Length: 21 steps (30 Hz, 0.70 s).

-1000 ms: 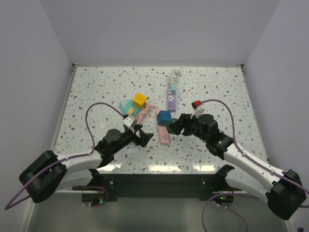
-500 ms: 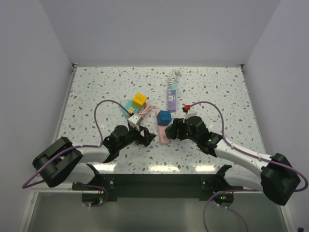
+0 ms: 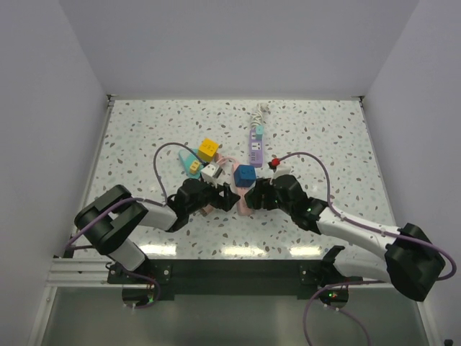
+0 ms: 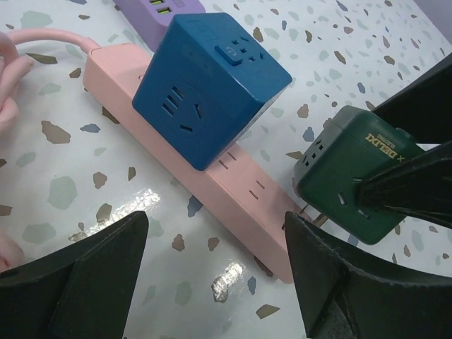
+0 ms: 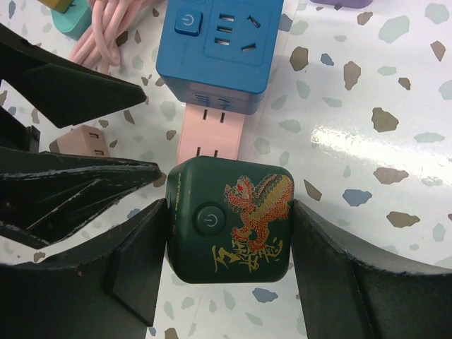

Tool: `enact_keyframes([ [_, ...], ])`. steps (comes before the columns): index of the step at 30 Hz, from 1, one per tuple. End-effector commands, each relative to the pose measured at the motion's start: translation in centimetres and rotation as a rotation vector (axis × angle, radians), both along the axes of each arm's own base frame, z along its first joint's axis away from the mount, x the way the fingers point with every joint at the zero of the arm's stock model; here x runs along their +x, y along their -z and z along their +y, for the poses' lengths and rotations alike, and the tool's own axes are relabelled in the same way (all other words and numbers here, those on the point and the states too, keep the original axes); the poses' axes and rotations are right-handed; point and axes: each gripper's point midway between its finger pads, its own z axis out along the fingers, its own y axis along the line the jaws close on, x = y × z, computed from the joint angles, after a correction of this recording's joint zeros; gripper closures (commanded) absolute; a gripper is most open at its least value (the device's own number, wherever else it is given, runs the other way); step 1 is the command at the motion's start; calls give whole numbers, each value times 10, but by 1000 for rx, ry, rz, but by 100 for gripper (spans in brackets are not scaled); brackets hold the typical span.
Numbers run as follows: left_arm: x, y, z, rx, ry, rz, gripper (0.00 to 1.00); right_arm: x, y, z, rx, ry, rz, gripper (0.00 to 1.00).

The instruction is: Insert the plug

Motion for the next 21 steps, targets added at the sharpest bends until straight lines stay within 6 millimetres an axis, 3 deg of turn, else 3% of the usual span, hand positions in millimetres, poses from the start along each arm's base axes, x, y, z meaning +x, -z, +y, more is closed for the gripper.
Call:
enact_keyframes([
  [1,13,-18,-14,-74,12,-31,19,15,-23,11,44,22,-77,100],
  [10,16,-4,-22,-68,30,1,35,15,-12,18,13,18,-69,100],
  [21,16,7,-26,-59,52,29,50,7,-14,26,-80,21,-102,100],
])
